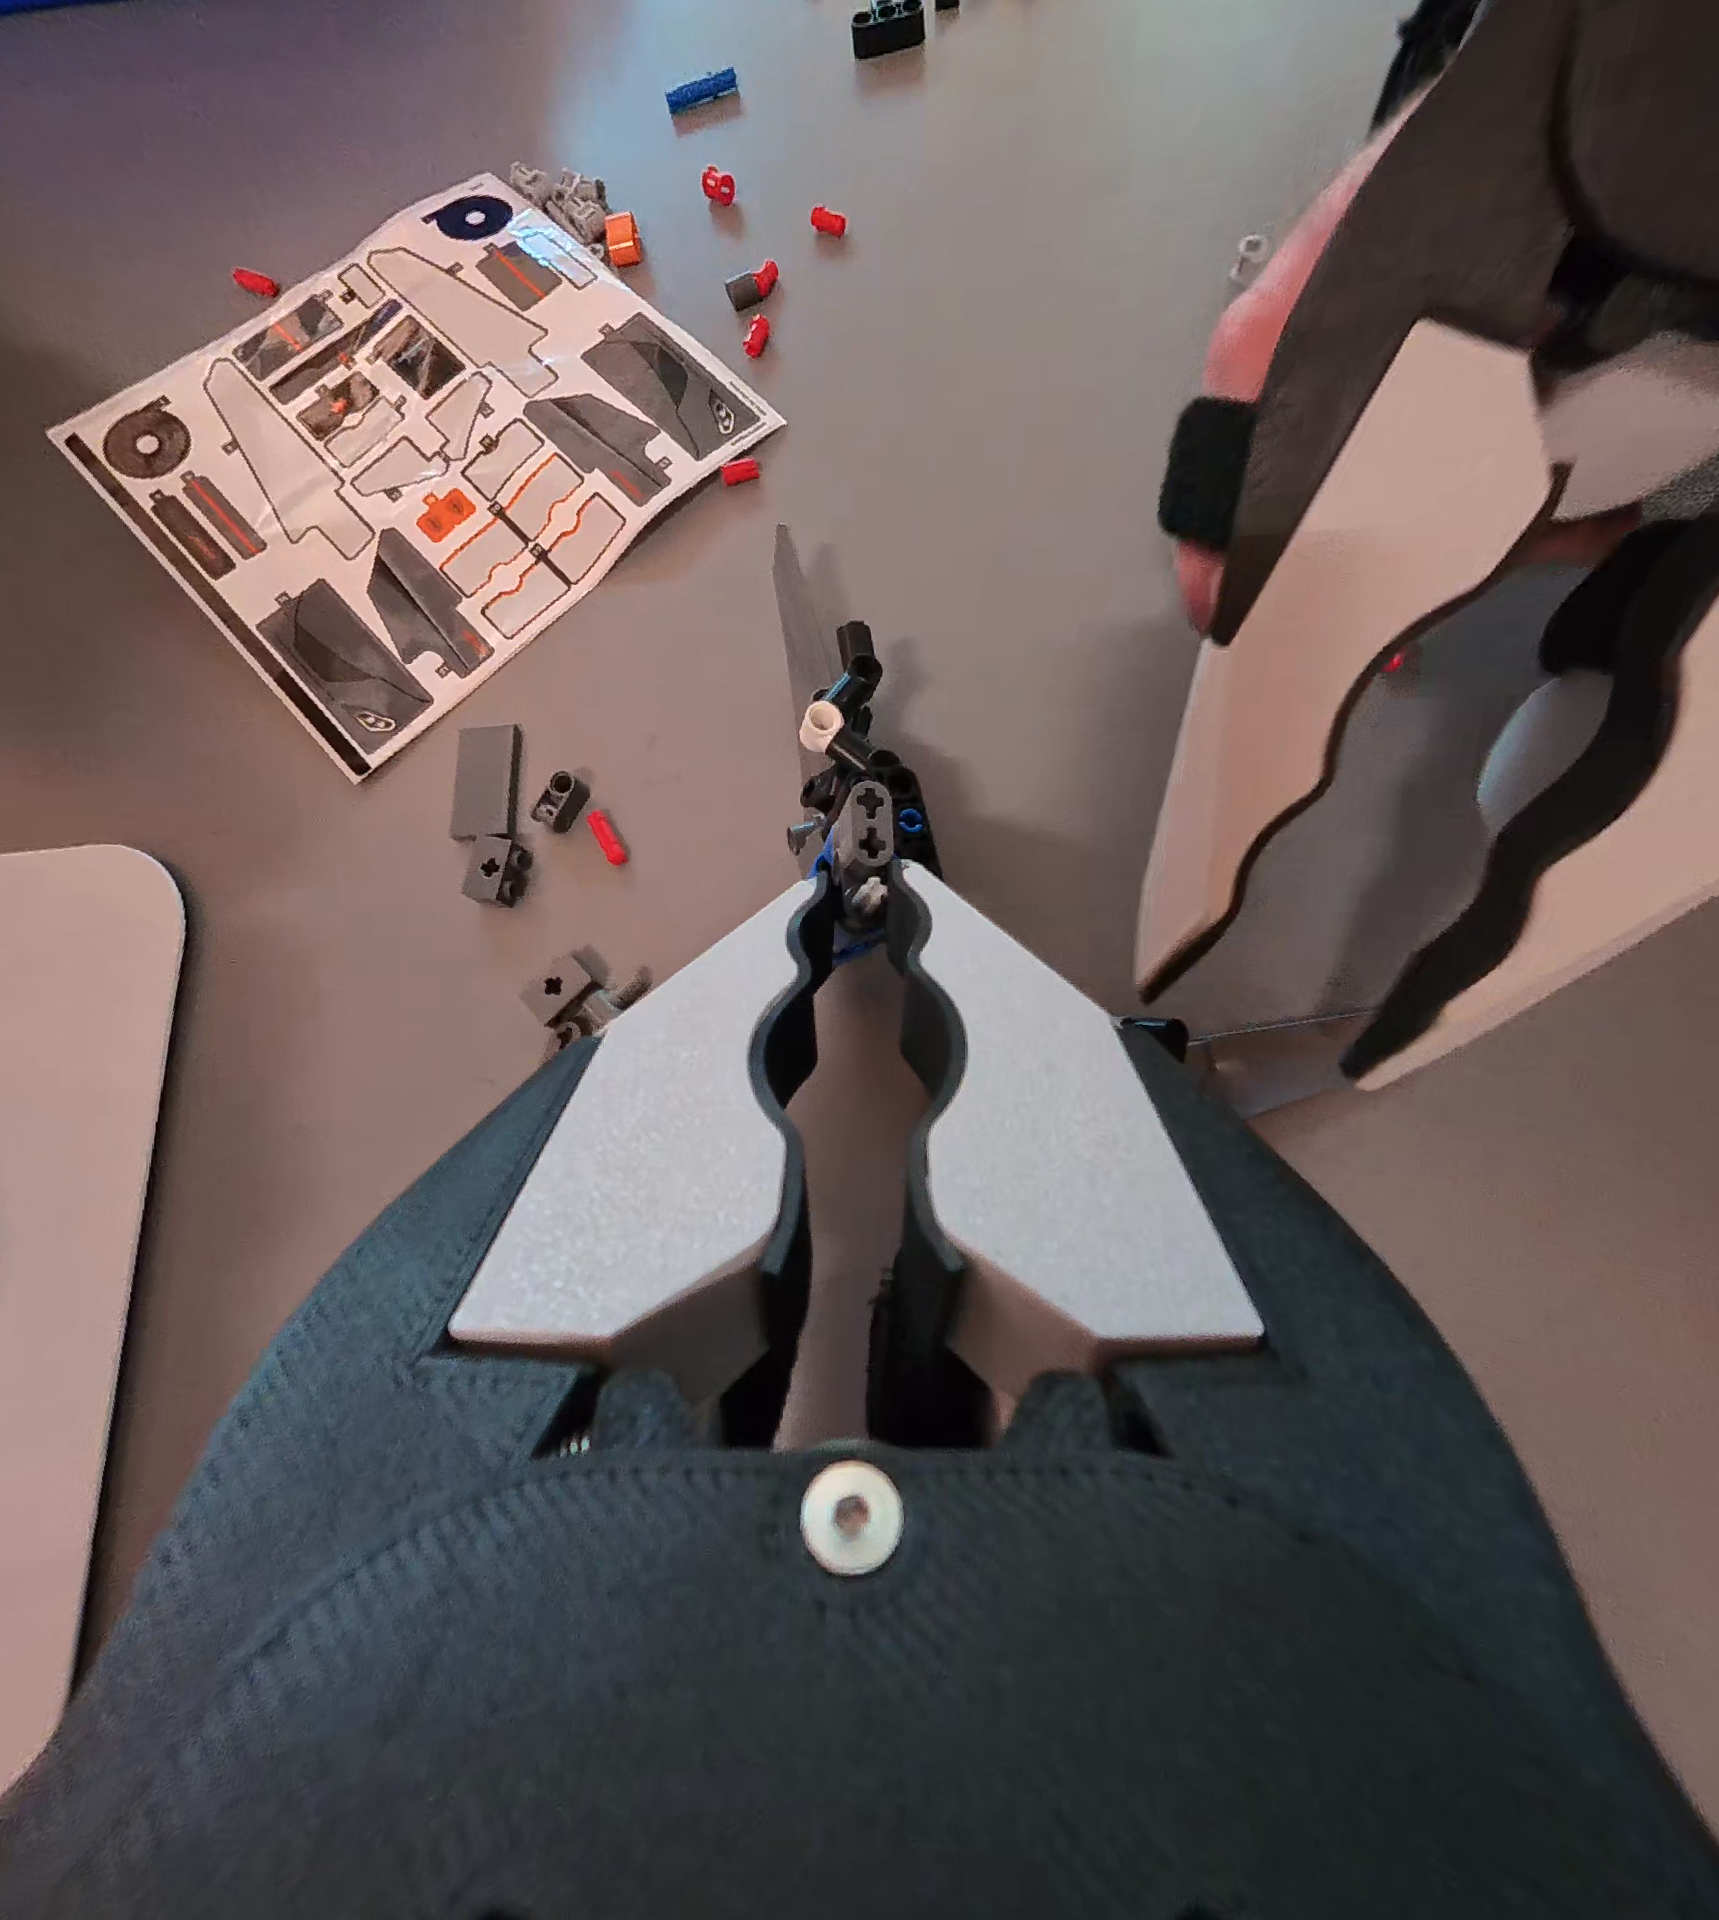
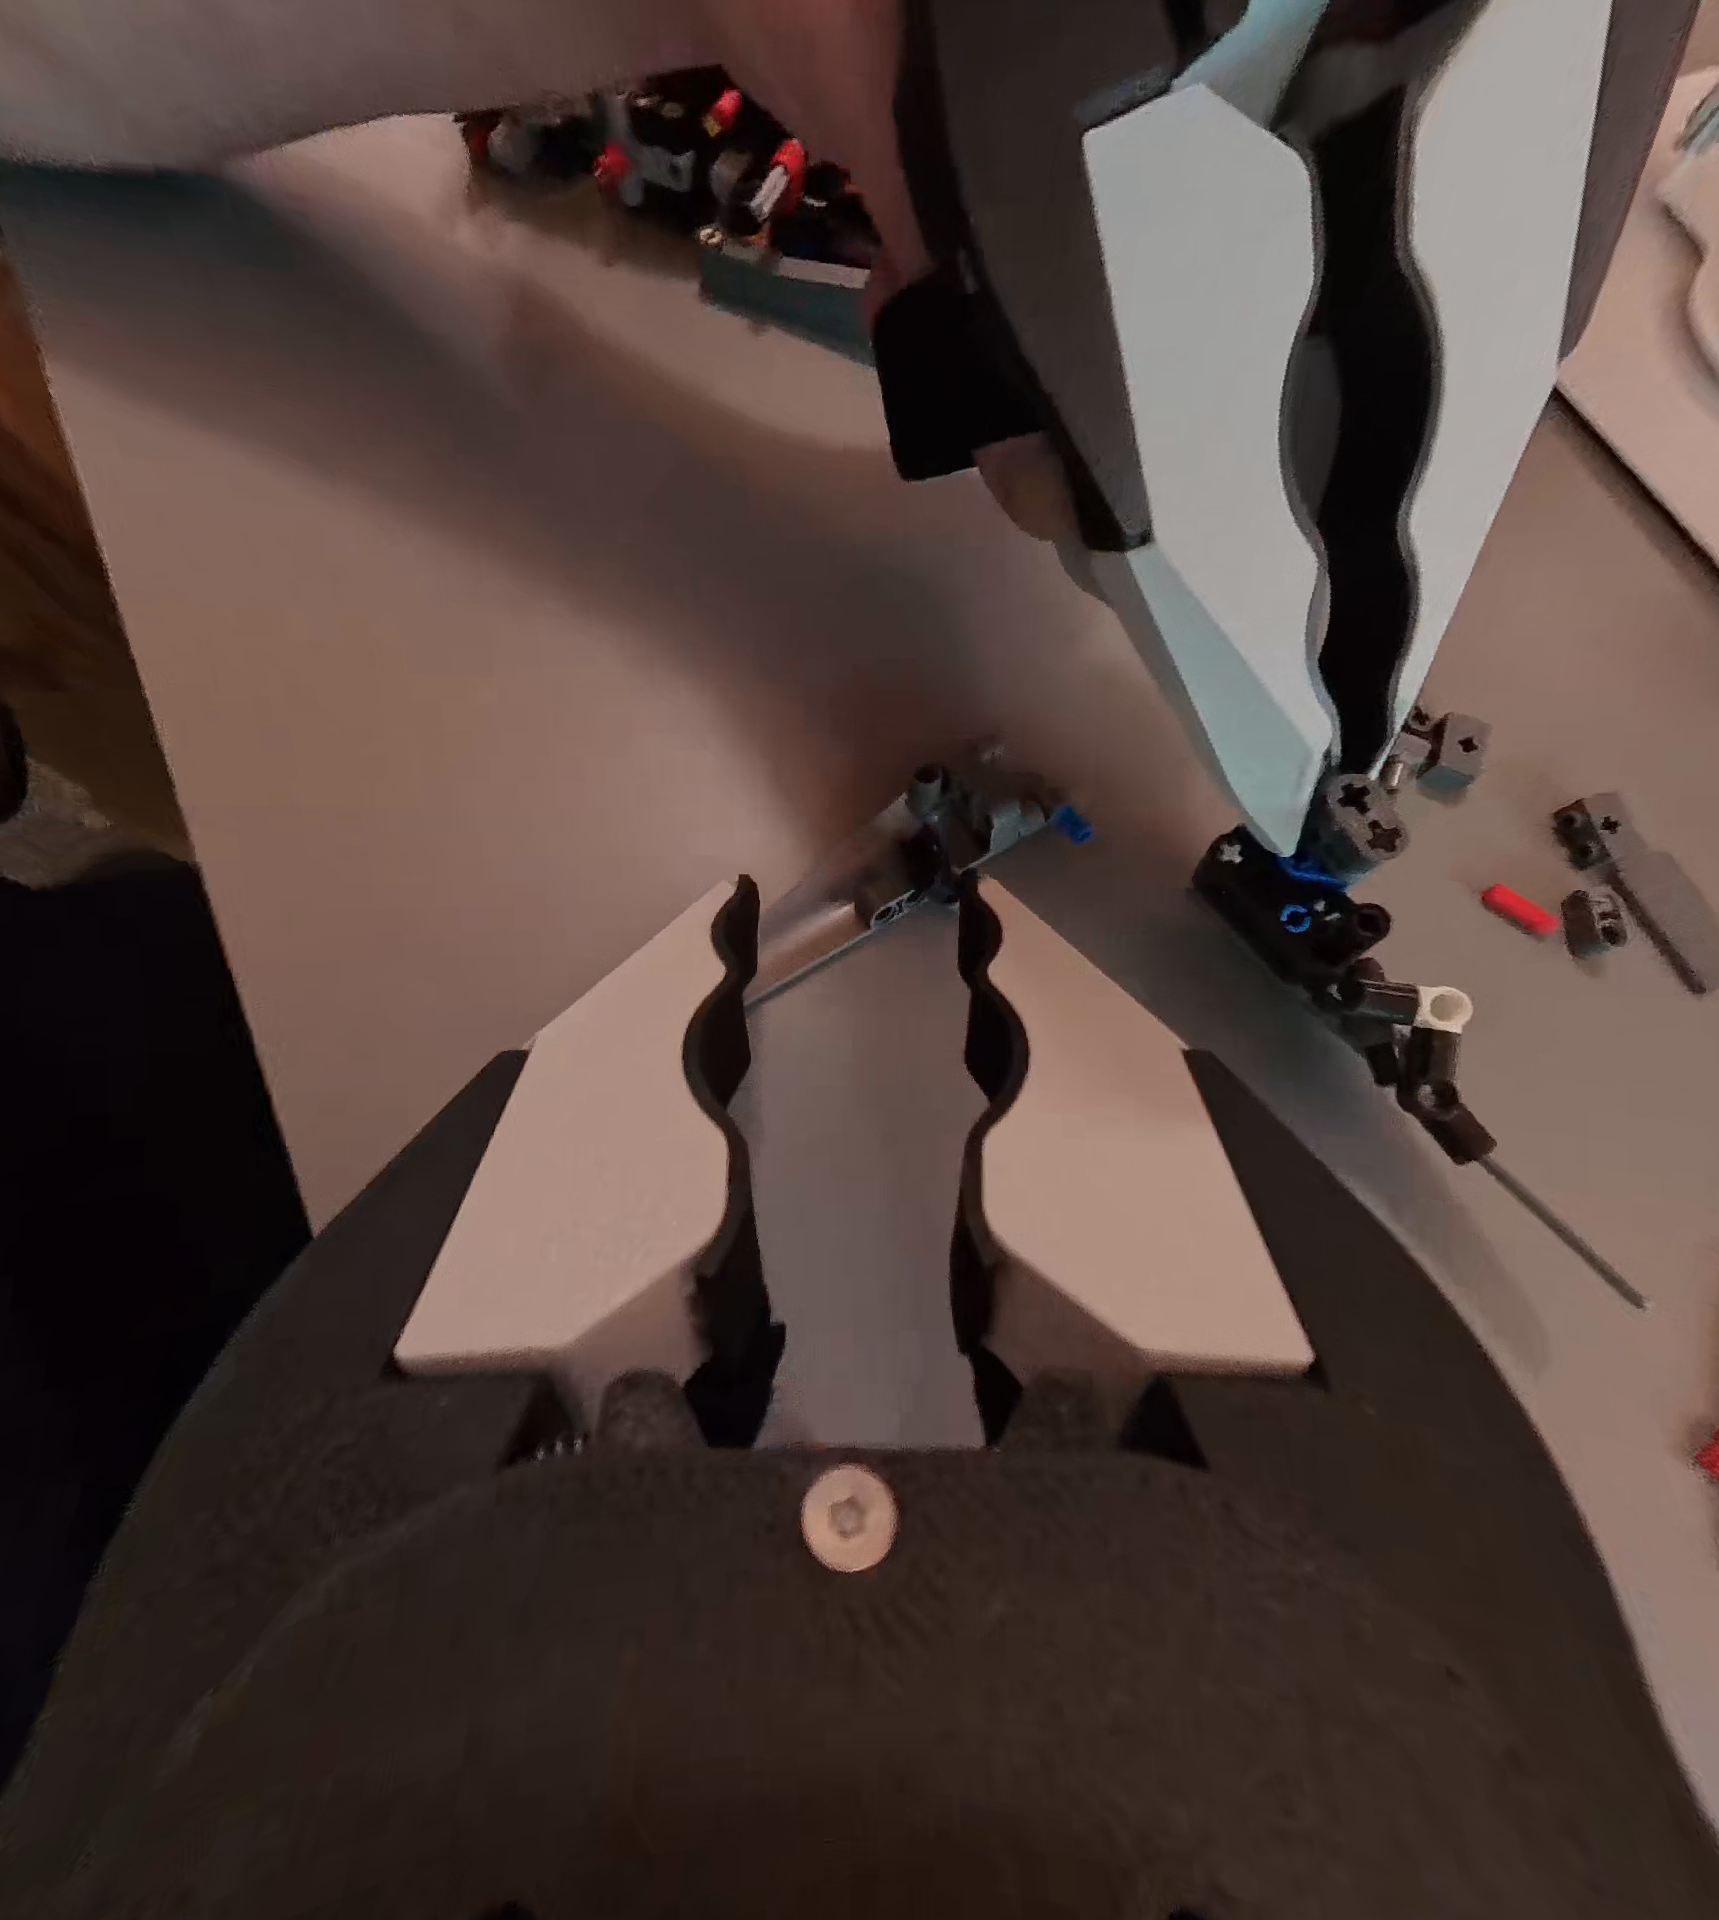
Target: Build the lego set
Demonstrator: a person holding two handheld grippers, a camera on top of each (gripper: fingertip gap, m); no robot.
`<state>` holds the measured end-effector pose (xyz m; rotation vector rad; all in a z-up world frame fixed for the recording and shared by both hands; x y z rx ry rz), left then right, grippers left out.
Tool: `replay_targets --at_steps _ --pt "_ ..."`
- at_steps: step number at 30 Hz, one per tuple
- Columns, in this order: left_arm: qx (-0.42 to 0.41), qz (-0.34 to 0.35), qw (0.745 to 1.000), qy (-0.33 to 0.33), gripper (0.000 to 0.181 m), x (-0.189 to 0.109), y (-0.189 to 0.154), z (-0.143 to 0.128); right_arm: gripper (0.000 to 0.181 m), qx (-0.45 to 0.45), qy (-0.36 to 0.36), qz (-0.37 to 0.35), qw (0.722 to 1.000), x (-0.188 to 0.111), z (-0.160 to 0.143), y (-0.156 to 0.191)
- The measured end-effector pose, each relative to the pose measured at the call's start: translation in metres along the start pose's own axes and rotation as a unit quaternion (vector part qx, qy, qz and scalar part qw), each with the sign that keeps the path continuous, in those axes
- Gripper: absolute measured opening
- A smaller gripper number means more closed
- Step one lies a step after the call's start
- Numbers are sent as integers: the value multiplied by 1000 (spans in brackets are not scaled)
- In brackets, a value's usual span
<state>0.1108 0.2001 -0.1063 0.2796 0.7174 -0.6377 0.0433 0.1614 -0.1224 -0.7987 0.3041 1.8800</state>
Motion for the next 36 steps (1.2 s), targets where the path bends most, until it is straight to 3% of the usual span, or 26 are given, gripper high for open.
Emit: replay_targets --at_steps 3,9,13,20,25,29,36 --pt "-3 -2 1000 -3 6 2 1 1 32 2 19 -36 999 13 -5 -9" --pt "-6 -7 1000 -9 6 0 1 -1 14 -26 27 -23 999 22 -8 -8" --pt "3 -3 1000 -5 6 0 0 -1 9 -113 43 47 992 11 -12 6" --pt "13 -5 1000 0 6 2 -3 1 8 -264 69 163 948 -21 -39 5" --pt "13 -6 1000 1 6 2 -3 1 25 -233 86 128 960 -32 -44 -21" --pt "6 -12 1000 -2 6 2 -2 1 39 -142 96 64 983 -39 -46 -25" --pt "0 -16 1000 -5 6 2 -1 1 35 -108 80 -61 989 -38 -46 -2"
Point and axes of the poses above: each gripper's, where its closed fingertips meet, x out along the fingers, z out of its top, y = z × x across the jaws, the point moved 1 cm from there along -x, back along the fingers, and after that the axes turned 7 degrees about -x, right-handed, at the moved point
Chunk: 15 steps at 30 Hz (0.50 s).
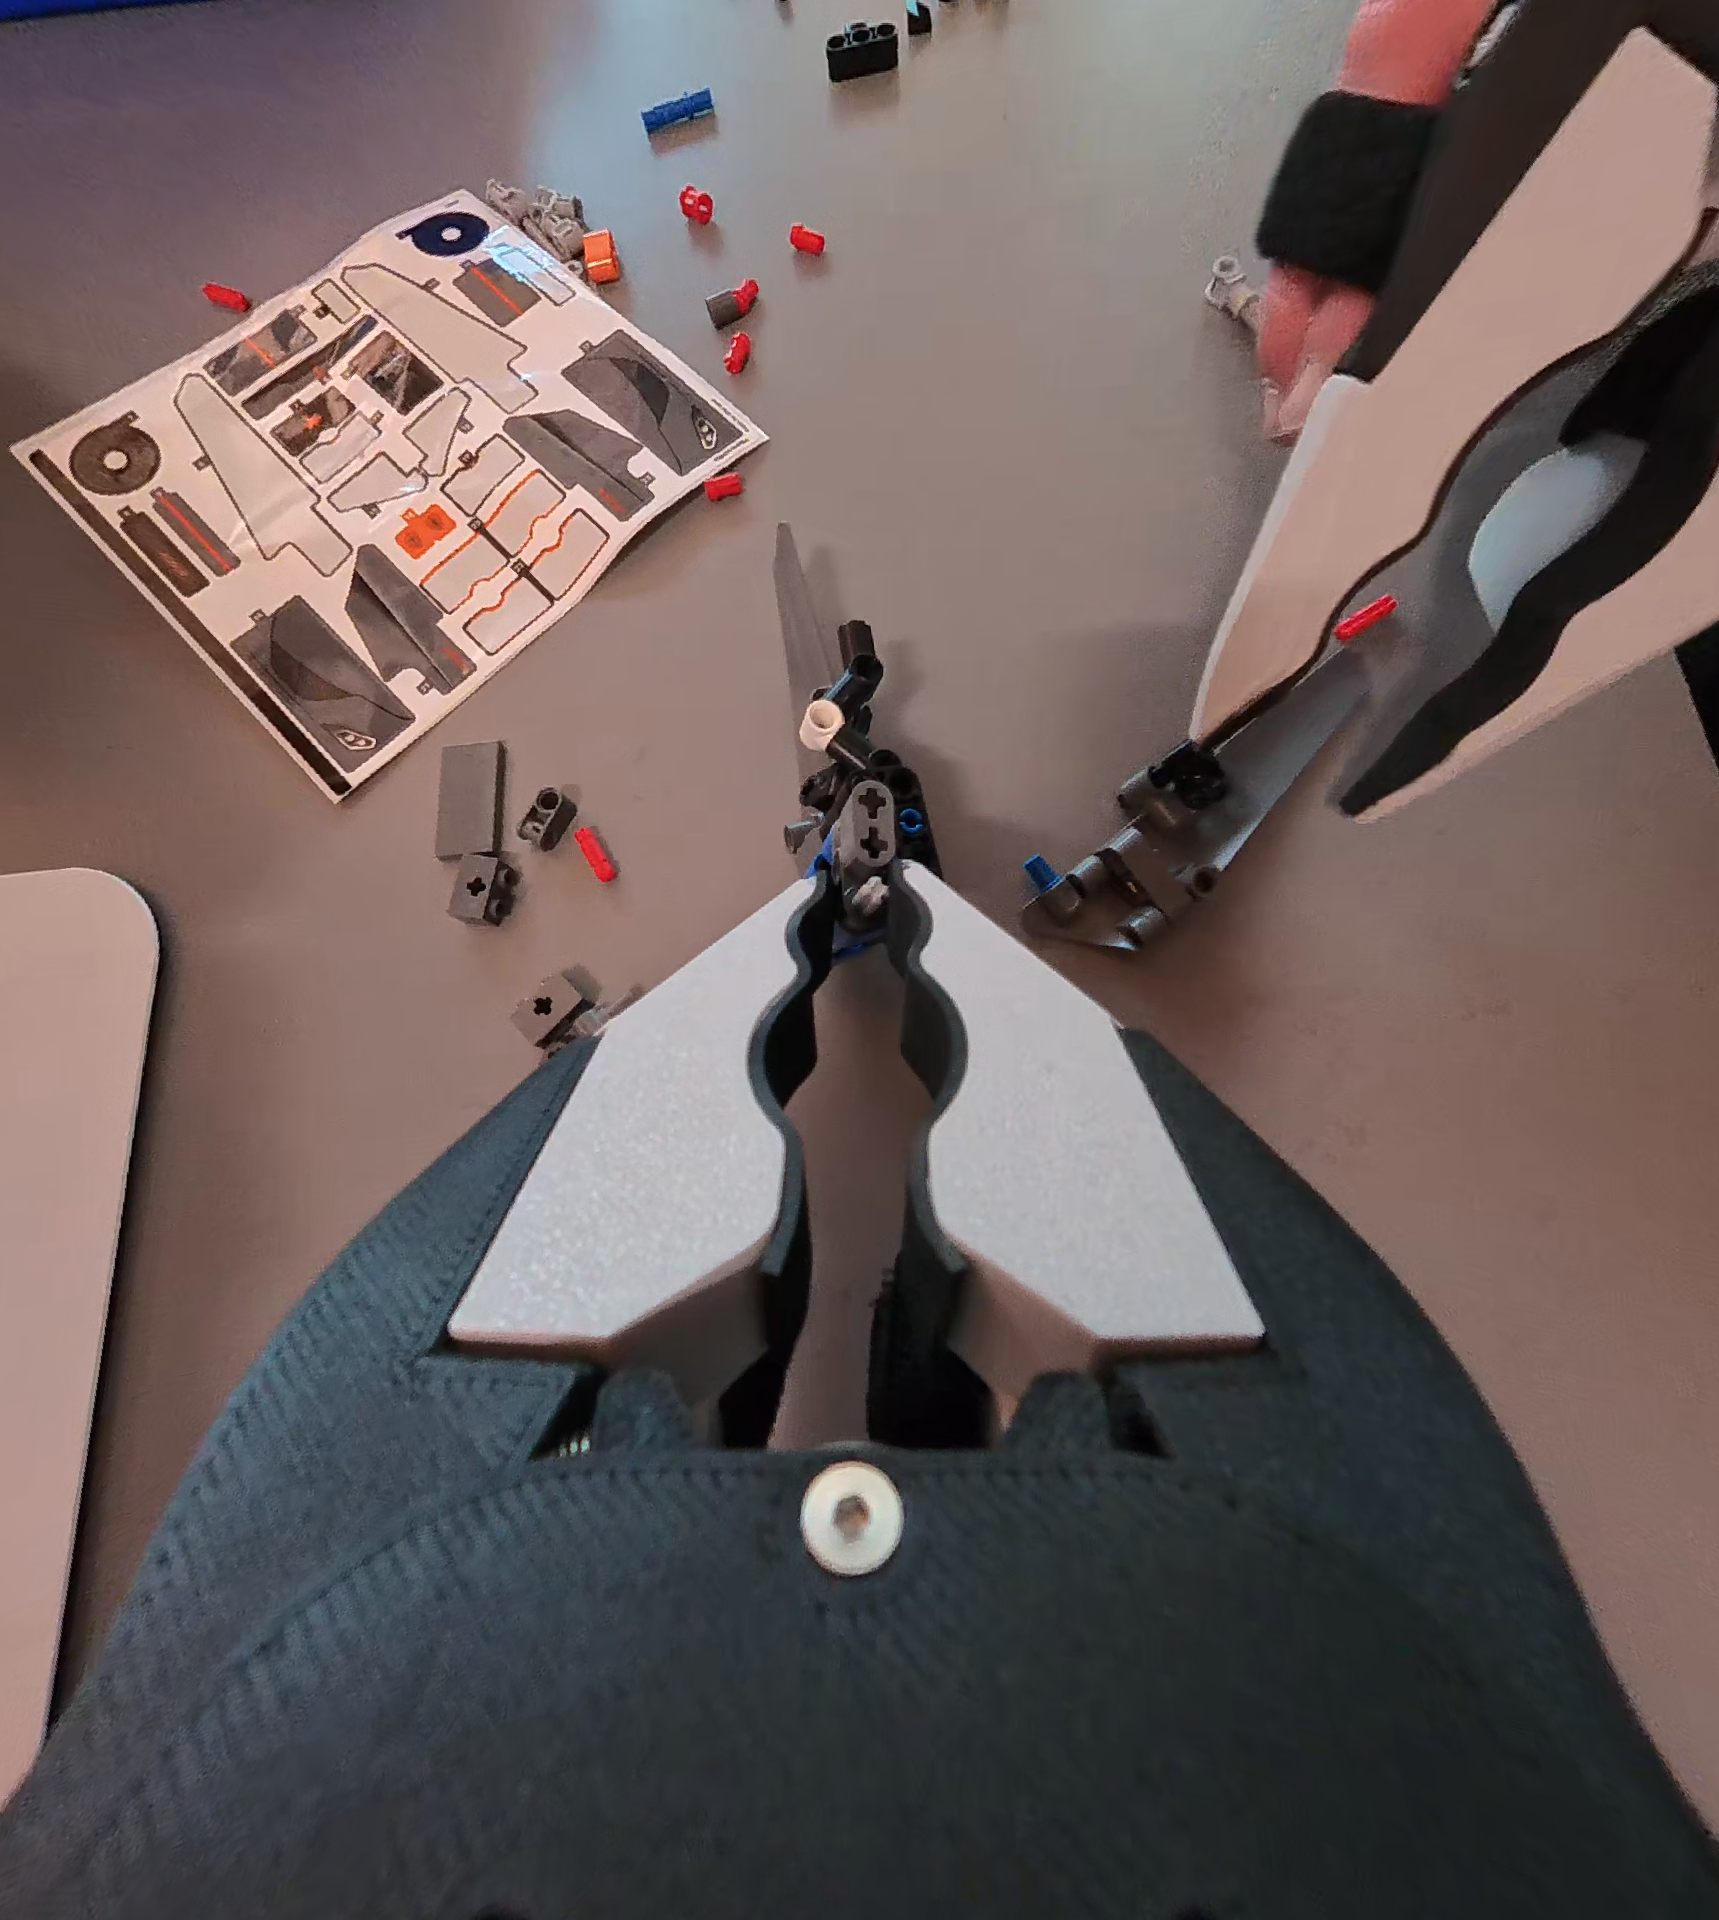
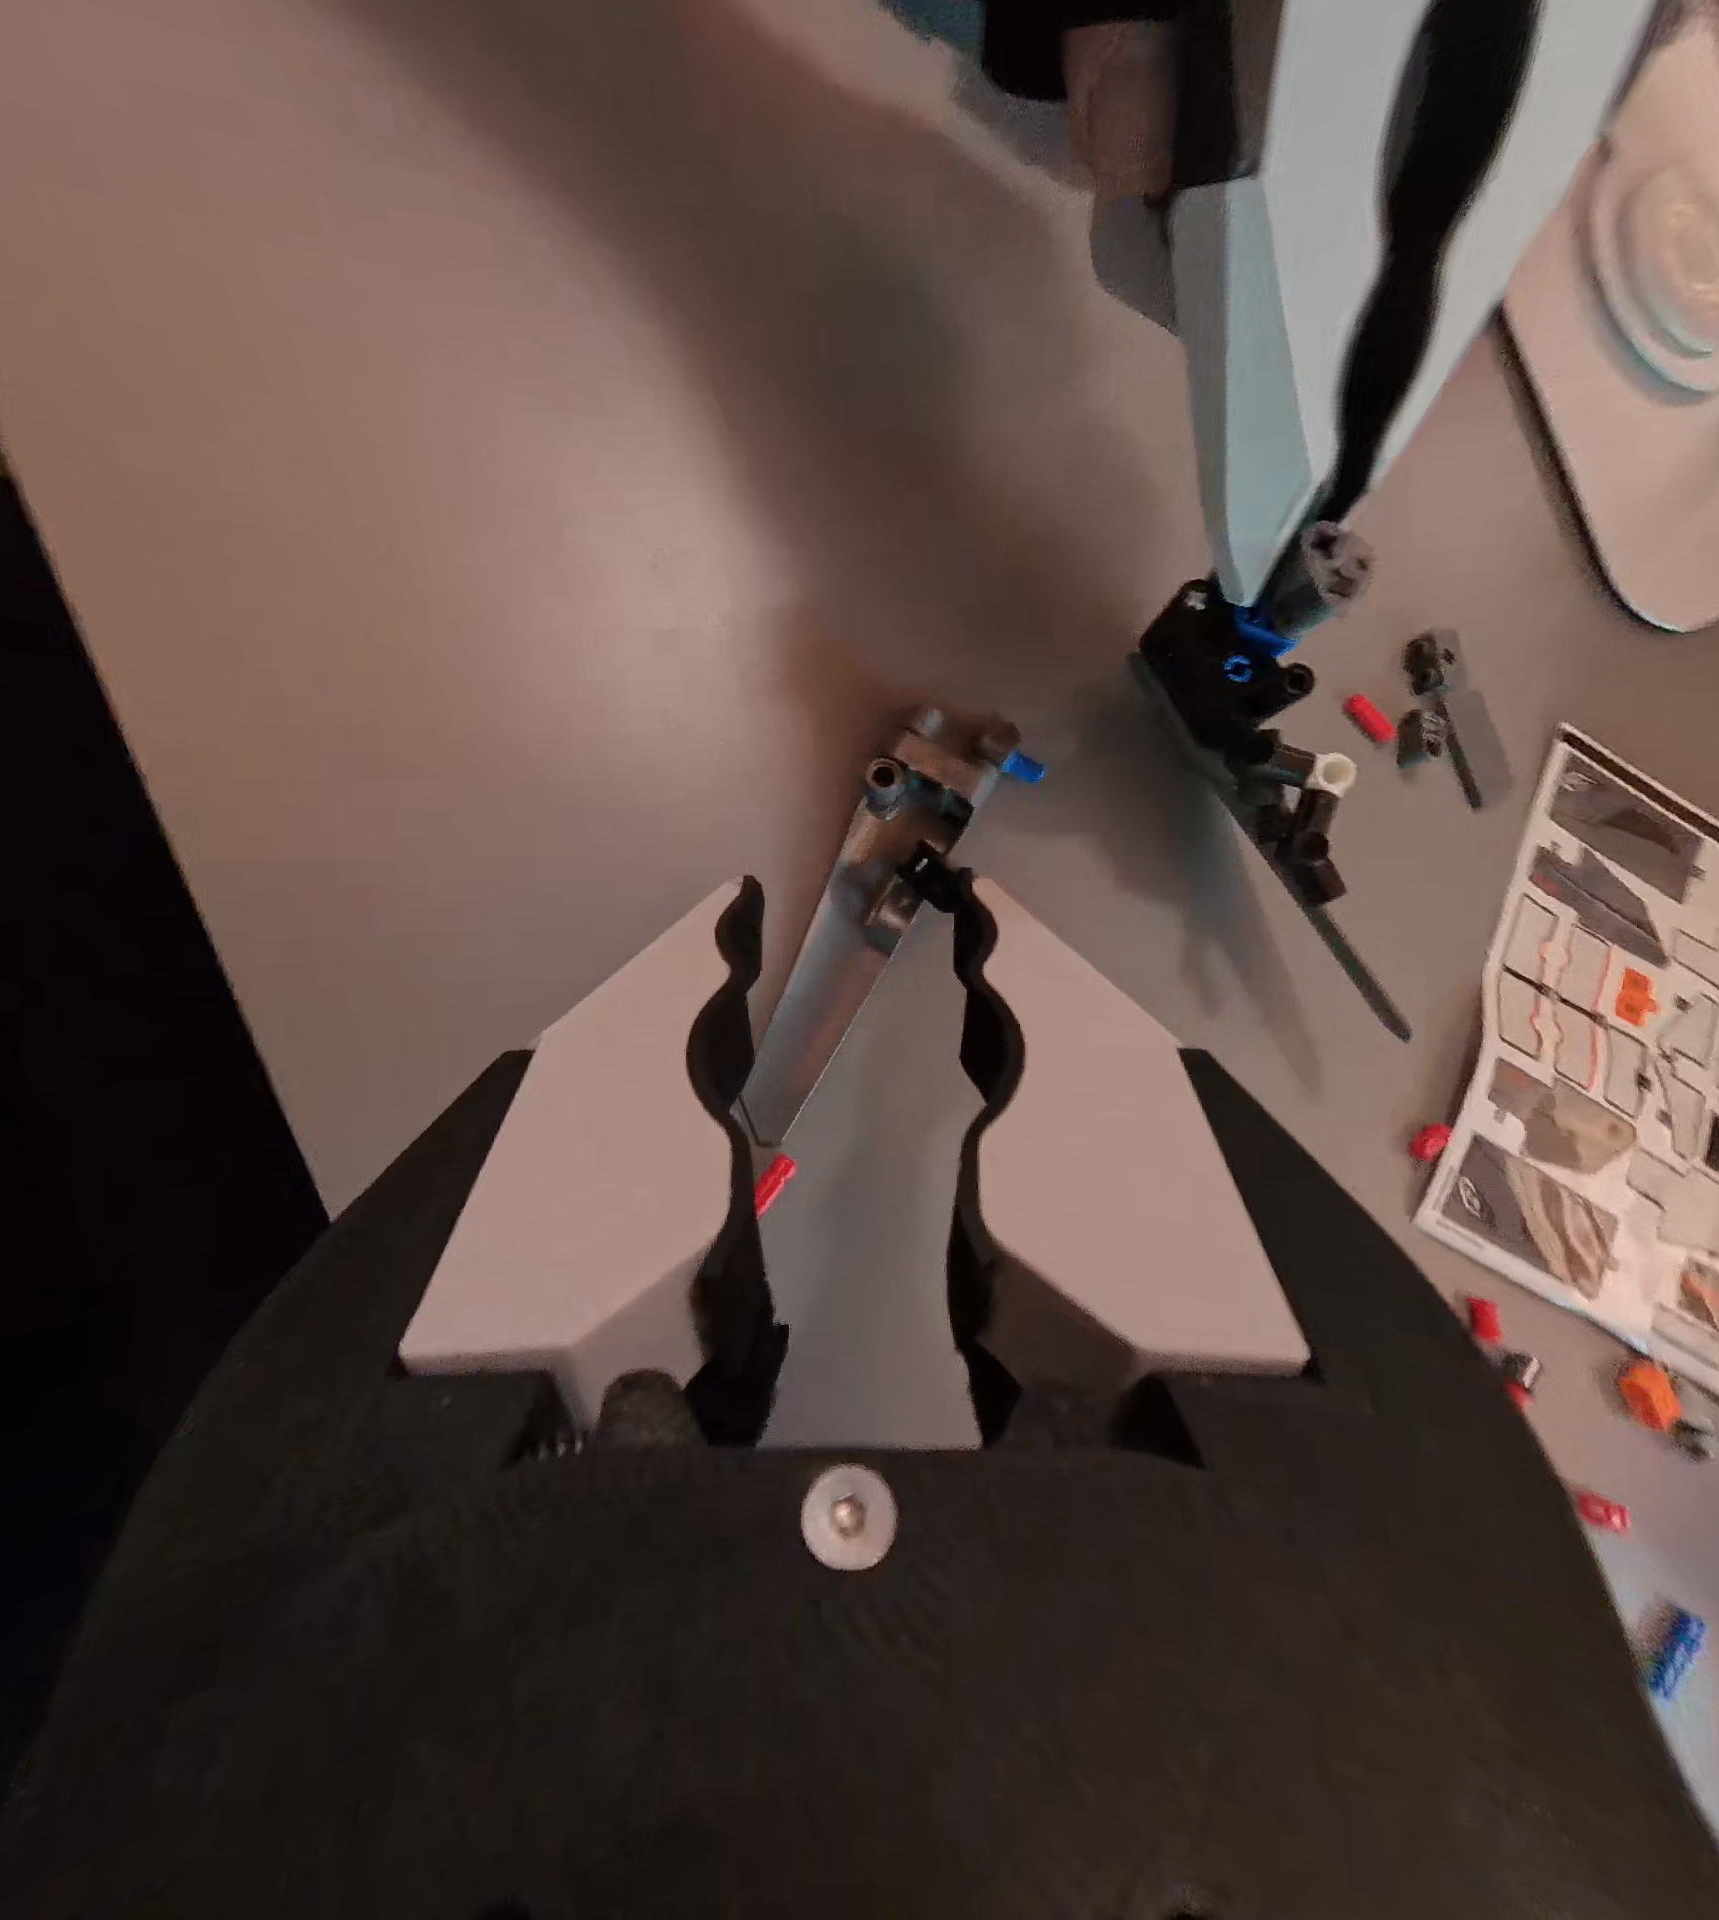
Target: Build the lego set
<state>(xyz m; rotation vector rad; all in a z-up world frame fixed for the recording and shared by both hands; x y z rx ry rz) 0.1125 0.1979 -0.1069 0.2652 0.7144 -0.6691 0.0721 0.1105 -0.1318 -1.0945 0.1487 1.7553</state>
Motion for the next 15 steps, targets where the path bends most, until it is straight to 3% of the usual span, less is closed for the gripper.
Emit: replay_targets --at_steps 5,12,15 --pt "5 7 1000 4 6 1 -1 1 36 -7 -42 -67 997 -6 19 -9" --pt "5 7 1000 3 6 1 -1 0 38 15 0 -50 999 23 8 -7" --pt "3 5 1000 2 7 0 -1 0 25 24 3 -63 998 24 5 -12"
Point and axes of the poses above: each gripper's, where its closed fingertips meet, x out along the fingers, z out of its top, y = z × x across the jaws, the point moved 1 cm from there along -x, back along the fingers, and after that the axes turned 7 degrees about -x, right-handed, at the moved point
